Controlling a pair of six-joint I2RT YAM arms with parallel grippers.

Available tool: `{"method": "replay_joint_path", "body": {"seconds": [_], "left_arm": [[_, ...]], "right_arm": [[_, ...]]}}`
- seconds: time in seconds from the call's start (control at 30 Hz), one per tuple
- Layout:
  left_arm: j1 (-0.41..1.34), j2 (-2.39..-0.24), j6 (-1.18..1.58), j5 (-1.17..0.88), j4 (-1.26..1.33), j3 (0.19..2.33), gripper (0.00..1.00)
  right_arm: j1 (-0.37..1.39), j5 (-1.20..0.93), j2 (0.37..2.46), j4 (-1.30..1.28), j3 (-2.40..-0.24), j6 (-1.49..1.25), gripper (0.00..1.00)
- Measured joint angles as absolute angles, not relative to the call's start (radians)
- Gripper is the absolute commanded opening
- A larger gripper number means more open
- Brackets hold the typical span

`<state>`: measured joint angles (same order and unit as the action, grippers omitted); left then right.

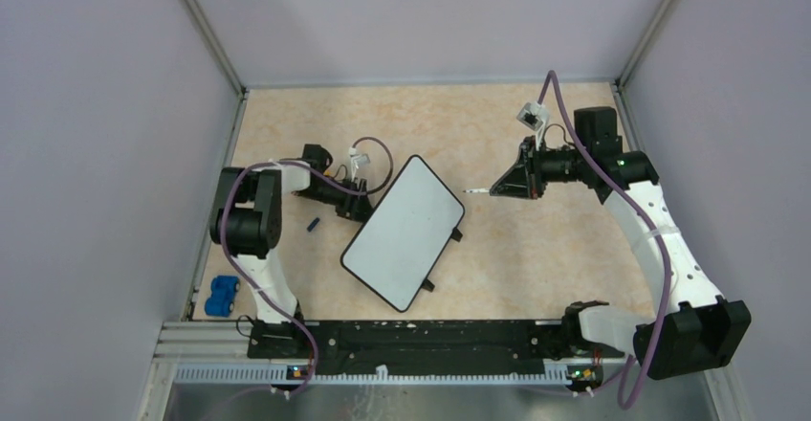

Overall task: Write a sentence on the whiteboard
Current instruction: Move the whiteboard to the center of the board.

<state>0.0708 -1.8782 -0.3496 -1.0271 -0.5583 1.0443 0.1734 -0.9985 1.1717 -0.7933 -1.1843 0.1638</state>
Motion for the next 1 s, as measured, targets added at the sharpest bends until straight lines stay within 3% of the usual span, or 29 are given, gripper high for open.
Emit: {"method": "replay_joint_path", "body": {"seconds": [0.7, 1.0], "left_arm": [[0.327, -2.082, -0.305, -1.092, -0.562, 1.261, 0.51], [0.342, -2.088, -0.301, -1.070, -0.574, 1.293, 0.56]], "right_arm": [[0.173, -0.992, 1.173, -0.862, -1.185, 0.228, 0.00], [0.173, -0.991, 1.172, -0.891, -1.185, 0.269, 0.00]]}}
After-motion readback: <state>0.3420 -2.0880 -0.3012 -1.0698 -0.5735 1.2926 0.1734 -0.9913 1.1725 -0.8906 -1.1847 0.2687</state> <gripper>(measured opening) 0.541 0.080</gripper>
